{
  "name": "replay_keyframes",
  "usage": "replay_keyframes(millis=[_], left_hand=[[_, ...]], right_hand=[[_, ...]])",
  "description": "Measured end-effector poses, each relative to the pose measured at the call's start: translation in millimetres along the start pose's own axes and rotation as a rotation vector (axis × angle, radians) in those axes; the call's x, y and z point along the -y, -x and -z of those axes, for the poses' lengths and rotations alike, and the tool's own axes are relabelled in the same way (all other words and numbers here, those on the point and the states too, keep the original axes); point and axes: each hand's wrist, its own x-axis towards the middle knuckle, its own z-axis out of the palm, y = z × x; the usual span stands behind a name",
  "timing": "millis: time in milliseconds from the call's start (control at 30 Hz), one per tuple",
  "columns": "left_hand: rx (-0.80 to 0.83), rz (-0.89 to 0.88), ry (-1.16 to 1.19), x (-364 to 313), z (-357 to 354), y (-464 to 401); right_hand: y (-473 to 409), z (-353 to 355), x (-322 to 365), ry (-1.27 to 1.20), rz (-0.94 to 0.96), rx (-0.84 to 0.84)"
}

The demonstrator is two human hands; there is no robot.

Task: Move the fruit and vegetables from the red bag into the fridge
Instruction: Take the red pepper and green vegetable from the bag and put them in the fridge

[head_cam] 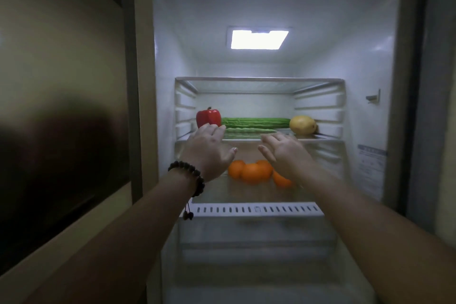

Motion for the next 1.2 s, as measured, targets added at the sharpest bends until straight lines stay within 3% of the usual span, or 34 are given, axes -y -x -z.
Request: replay_keyframes(millis=[200, 633, 967, 1200], left_hand=[[-0.078, -0.013, 0.106, -23.0, -12.2, 36.8], [0.13, -0.095, 0.328, -95.0, -28.4, 131.1], [0.244, -0.236, 0.466, -188.8, 26.8, 241.3], [0.324, -0.436, 0.581, -289.3, 78.8, 333.1]], right_hand=[[57.1, 12.8, 9.9, -0.119, -0.113, -0.072], [219.3, 62.9, 18.5, 0.08, -0.35, 0.035], [387.7, 127.2, 47.8, 0.194, -0.459, 0.022], [523.4, 212.9, 73.2, 0.316, -0.676, 0.069]])
